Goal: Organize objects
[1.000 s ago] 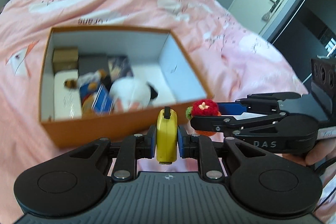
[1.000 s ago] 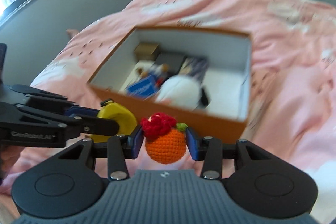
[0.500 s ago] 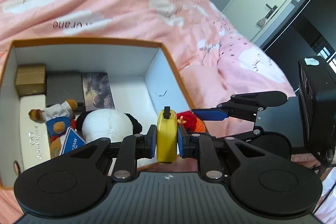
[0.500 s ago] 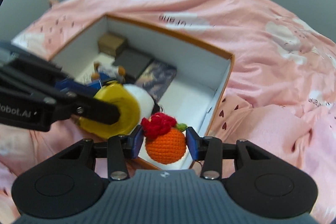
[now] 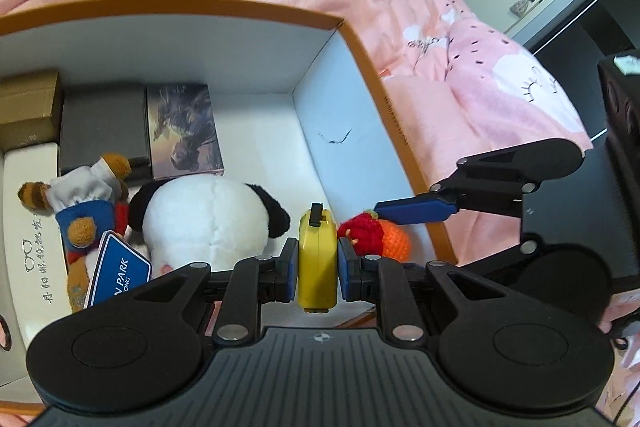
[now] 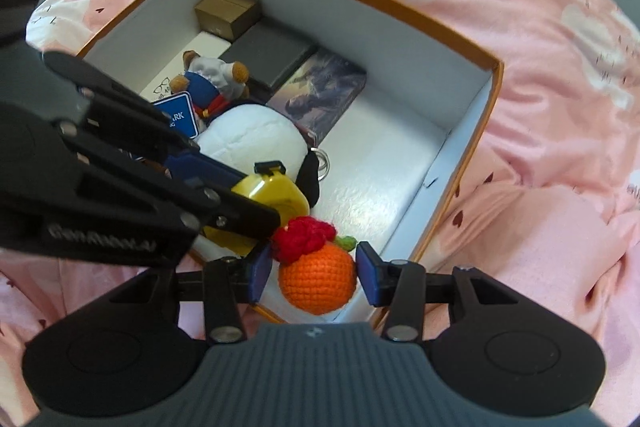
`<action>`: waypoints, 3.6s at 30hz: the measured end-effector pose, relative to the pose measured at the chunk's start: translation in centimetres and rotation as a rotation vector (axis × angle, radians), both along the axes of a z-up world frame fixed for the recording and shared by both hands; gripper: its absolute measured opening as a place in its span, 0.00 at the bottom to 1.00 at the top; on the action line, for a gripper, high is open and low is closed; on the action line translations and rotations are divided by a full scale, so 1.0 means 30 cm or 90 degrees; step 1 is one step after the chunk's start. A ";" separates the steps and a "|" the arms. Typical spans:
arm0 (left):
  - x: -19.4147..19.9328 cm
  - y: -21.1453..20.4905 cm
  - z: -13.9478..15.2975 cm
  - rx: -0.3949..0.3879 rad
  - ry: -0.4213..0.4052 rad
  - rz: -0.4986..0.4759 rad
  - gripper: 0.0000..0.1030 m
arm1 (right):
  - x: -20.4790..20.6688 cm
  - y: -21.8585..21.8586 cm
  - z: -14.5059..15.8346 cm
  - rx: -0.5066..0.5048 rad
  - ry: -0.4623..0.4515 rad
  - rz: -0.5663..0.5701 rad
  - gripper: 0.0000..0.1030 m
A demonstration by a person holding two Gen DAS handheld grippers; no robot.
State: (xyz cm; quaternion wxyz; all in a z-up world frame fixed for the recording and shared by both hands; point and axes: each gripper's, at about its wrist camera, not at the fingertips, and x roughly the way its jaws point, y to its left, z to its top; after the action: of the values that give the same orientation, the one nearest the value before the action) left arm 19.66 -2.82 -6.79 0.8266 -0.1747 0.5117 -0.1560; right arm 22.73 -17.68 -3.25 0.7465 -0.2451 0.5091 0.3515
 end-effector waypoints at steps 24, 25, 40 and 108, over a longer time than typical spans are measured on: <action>0.013 0.015 -0.078 0.025 0.058 0.012 0.25 | -0.064 -0.029 0.060 0.036 -0.063 -0.022 0.60; 0.010 0.020 -0.074 0.025 0.055 0.013 0.25 | -0.065 -0.032 0.062 0.039 -0.064 -0.027 0.60; -0.257 0.074 0.118 0.026 -0.123 -0.004 0.46 | -0.244 -0.183 0.120 0.167 -0.109 -0.151 0.59; -0.541 0.033 -0.065 0.125 -0.024 -0.014 0.73 | -0.477 -0.074 -0.144 0.247 -0.020 -0.121 0.03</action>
State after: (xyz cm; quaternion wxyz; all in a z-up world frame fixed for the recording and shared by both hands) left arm 3.42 -1.83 -8.73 0.8475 -0.0841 0.5108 -0.1173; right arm 8.41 -19.89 -7.57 0.8172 -0.0529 0.4410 0.3673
